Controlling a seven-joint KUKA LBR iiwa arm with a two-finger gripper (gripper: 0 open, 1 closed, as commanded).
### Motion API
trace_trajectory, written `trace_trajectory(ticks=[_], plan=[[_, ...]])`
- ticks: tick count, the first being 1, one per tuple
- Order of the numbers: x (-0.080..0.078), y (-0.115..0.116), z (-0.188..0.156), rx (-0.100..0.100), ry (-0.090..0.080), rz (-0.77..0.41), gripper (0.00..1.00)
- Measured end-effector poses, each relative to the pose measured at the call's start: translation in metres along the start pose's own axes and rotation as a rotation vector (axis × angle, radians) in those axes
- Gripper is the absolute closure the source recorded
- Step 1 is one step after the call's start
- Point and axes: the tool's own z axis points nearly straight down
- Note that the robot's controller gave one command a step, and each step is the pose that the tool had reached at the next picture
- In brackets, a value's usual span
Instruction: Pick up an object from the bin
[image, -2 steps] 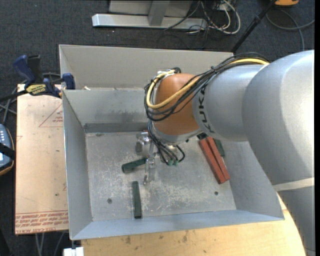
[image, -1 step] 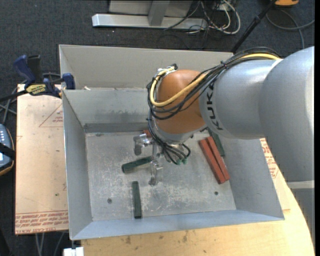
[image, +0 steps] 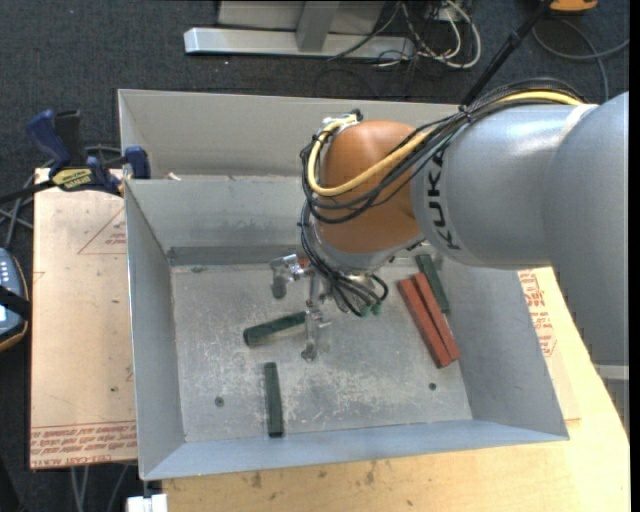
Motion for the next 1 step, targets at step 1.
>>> trace_trajectory(ticks=[1], plan=[[-0.0204,-0.0003,0.0613,0.001,-0.001,-0.12,0.0]])
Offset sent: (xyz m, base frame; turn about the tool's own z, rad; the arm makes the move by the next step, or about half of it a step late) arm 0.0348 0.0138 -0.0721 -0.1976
